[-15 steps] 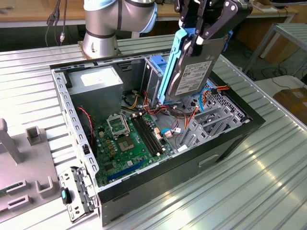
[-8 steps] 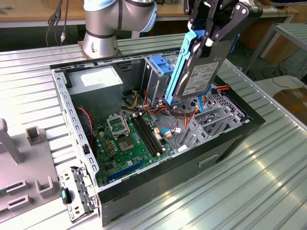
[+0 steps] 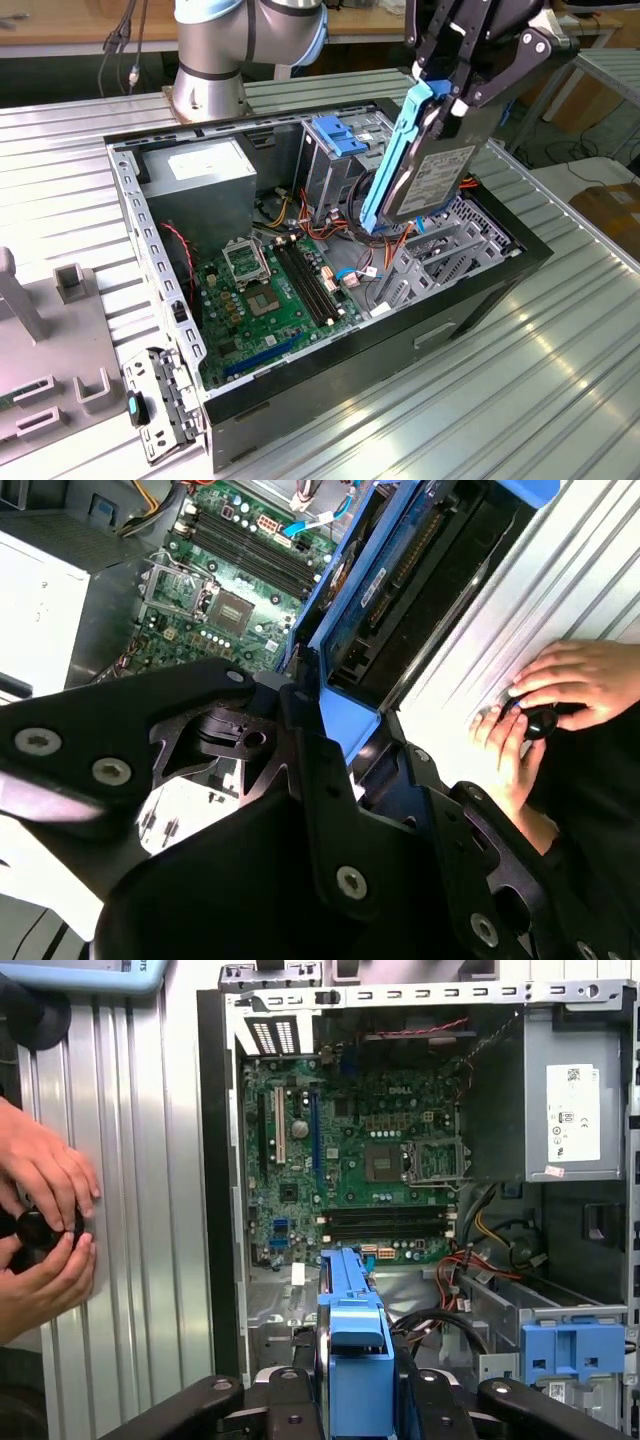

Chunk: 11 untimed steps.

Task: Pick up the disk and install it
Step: 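Insert the disk into the insertion slot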

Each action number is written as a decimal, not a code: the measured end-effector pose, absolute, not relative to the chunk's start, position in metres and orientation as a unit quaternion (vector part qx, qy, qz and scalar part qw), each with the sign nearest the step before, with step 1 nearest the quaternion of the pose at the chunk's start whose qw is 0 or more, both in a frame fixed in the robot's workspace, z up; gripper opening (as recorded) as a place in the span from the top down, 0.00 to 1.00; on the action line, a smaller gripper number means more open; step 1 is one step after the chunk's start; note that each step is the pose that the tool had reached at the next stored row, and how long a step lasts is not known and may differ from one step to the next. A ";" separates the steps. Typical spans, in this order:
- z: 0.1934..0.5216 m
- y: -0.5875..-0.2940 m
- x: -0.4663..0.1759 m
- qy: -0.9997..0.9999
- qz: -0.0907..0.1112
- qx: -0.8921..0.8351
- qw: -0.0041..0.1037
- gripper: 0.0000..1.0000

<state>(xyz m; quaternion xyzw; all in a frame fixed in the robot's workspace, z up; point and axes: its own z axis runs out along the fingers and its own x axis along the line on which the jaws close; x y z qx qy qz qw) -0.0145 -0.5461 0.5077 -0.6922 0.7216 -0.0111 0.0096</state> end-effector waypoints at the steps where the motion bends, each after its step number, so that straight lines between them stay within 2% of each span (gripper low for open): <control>1: 0.506 -0.549 -0.009 0.722 -0.011 -0.692 0.010 0.63; 11: 0.504 -0.551 0.000 0.722 -0.011 -0.692 0.010 0.63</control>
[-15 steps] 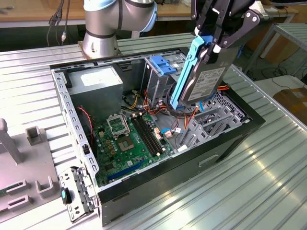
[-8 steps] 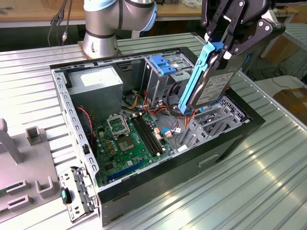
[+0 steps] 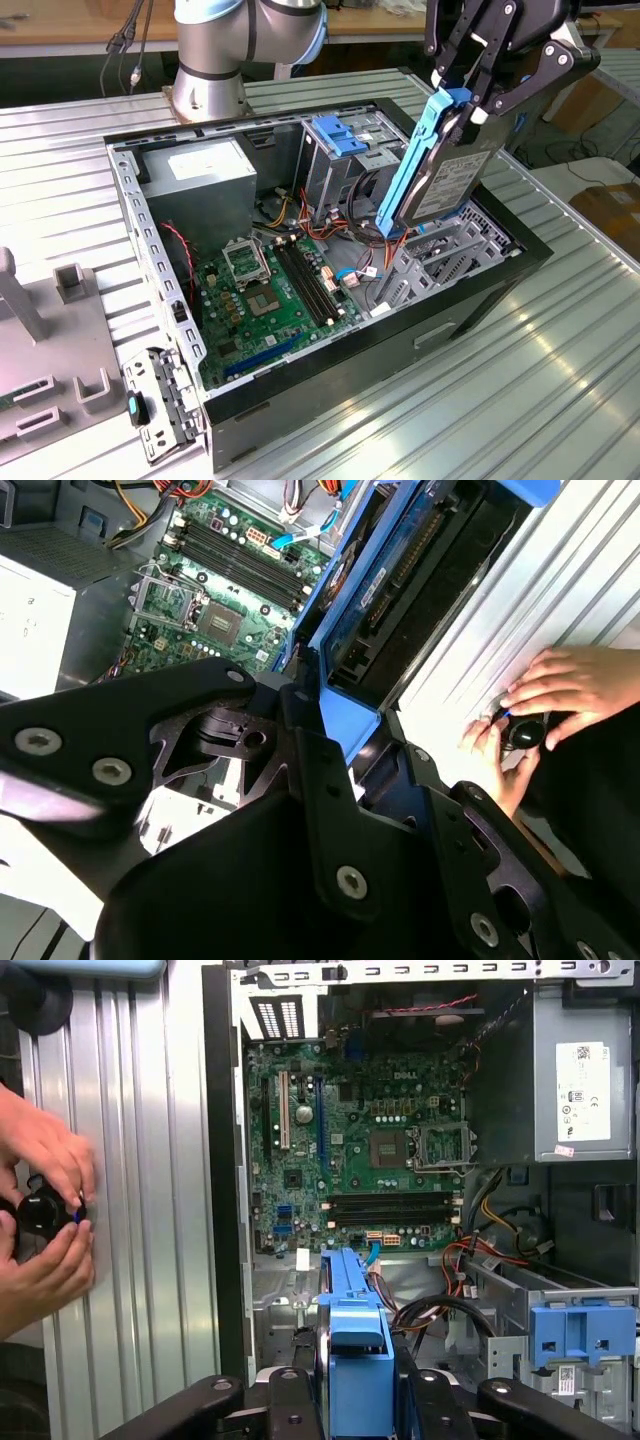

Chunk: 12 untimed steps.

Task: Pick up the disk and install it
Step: 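Insert the disk into the insertion slot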

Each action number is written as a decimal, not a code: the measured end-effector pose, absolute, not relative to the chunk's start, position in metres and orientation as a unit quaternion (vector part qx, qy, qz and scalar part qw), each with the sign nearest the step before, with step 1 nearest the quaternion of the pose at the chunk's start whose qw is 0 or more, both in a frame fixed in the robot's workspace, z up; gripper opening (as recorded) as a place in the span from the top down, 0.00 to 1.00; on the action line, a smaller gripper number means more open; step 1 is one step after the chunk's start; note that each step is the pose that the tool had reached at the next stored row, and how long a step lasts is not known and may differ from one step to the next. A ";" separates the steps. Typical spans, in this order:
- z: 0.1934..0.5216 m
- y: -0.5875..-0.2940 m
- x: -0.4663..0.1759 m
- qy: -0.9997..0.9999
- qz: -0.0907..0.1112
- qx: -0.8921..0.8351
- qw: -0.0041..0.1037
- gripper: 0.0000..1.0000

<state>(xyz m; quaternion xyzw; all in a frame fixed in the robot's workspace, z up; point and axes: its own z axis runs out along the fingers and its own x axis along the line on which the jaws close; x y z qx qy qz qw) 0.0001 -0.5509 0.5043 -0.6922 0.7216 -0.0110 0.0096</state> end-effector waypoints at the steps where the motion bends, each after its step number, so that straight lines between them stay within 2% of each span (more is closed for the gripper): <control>1: 0.504 -0.551 0.000 0.722 -0.011 -0.692 0.010 0.63; 12: 0.500 -0.551 0.013 0.722 -0.011 -0.692 0.009 0.63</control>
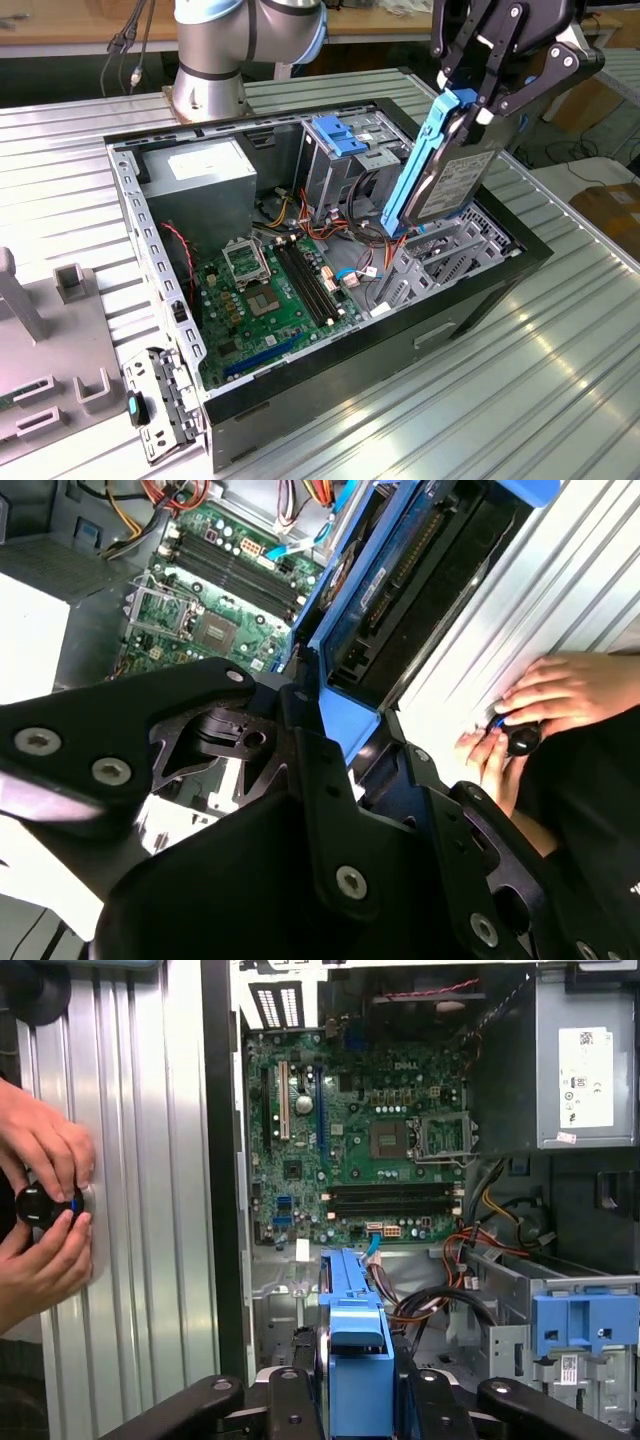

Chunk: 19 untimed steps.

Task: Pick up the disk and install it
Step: 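Insert the disk into the insertion slot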

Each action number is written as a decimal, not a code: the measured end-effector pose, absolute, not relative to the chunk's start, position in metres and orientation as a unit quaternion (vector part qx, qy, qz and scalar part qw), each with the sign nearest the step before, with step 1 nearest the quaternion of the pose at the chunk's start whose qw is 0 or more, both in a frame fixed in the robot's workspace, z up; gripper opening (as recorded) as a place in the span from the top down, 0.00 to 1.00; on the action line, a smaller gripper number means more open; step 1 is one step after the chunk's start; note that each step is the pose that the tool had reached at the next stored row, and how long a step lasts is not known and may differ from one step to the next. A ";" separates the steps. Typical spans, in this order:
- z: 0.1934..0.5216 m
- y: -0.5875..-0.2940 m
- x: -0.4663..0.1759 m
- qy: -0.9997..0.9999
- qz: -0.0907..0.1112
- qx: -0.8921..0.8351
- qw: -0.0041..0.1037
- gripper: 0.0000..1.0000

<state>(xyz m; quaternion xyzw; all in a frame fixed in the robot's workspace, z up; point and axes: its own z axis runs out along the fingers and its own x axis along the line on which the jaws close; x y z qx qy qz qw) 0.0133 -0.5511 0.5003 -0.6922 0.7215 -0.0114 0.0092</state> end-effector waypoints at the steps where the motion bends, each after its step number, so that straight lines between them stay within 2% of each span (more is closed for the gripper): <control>1: 0.498 -0.553 0.018 0.722 -0.011 -0.692 0.009 0.63; 7: 0.489 -0.558 0.047 0.718 -0.009 -0.696 0.007 0.63; 19: 0.470 -0.562 0.064 0.716 -0.005 -0.698 0.003 0.63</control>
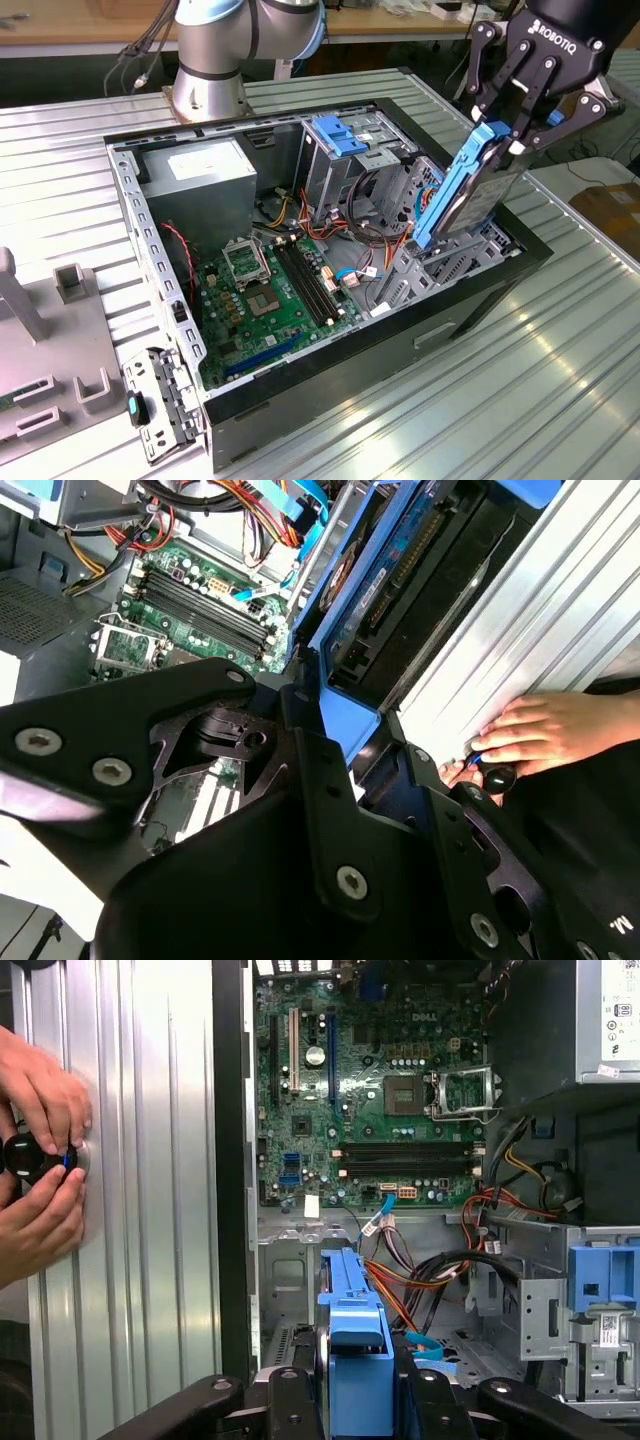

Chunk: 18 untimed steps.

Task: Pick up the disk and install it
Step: 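Insert the disk into the insertion slot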

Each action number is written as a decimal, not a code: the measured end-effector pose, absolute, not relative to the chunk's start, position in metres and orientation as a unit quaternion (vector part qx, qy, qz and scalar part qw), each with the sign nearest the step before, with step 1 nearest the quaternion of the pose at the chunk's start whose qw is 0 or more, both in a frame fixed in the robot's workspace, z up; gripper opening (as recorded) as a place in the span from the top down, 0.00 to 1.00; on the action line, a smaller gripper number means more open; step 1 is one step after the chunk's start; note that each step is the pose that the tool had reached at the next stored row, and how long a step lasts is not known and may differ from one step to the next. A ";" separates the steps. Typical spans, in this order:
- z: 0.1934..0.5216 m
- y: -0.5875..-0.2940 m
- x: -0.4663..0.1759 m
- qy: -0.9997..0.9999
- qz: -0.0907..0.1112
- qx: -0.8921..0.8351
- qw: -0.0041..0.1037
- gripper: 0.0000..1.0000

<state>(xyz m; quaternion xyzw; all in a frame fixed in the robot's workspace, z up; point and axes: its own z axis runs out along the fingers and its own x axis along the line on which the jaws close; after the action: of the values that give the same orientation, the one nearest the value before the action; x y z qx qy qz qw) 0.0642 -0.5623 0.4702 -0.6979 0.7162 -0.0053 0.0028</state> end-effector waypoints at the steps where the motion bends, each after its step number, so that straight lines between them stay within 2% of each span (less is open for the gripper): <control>1: 0.469 -0.562 0.064 0.716 -0.005 -0.698 0.003 0.63; 18: 0.455 -0.566 0.063 0.716 -0.004 -0.698 0.003 0.63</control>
<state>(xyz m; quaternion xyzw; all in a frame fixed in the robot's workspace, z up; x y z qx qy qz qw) 0.0633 -0.5655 0.4549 -0.6983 0.7157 -0.0042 0.0032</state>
